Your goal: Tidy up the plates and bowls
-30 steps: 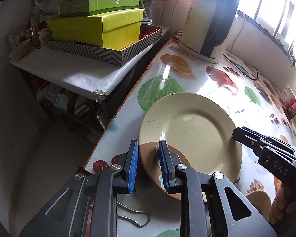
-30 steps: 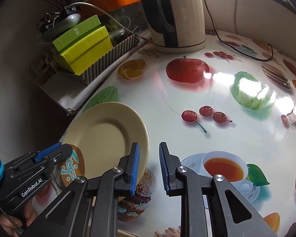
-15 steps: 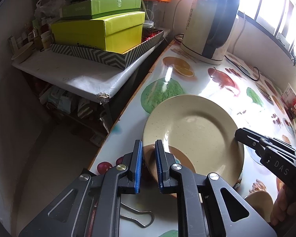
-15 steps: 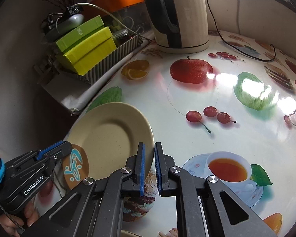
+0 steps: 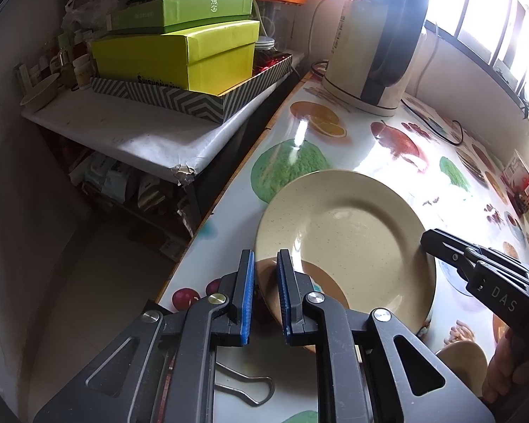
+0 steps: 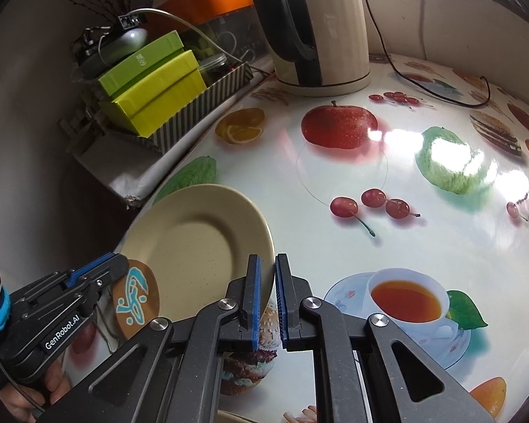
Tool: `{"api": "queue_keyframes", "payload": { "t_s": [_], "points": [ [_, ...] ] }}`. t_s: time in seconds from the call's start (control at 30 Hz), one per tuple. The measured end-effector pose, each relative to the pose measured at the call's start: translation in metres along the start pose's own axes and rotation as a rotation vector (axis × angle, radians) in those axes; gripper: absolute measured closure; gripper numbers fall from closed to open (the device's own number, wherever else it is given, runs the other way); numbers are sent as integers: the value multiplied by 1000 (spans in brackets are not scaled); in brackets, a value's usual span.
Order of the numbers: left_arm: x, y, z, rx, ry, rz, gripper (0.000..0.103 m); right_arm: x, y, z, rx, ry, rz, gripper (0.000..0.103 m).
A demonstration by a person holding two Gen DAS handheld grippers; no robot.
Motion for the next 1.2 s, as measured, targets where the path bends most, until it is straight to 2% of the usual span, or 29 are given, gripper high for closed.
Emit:
{"api": "queue_keyframes", "payload": {
  "t_s": [0.5, 1.2],
  "points": [
    [-2, -9, -5, -9, 11, -11, 90, -2, -8, -3, -12, 16, -14, 94],
    [-9, -40, -26, -38, 43, -44, 90, -8, -48, -9, -10, 57, -70, 94]
  ]
}}
Point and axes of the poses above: each gripper's, at about its wrist camera, not at the fingertips, and y roughly the way its jaws point, z to its left, x to its top, the point moved 8 cm from there along y, roughly the way its jaws point, and after that the axes turned 1 degree about -z, right-handed, at the moved point
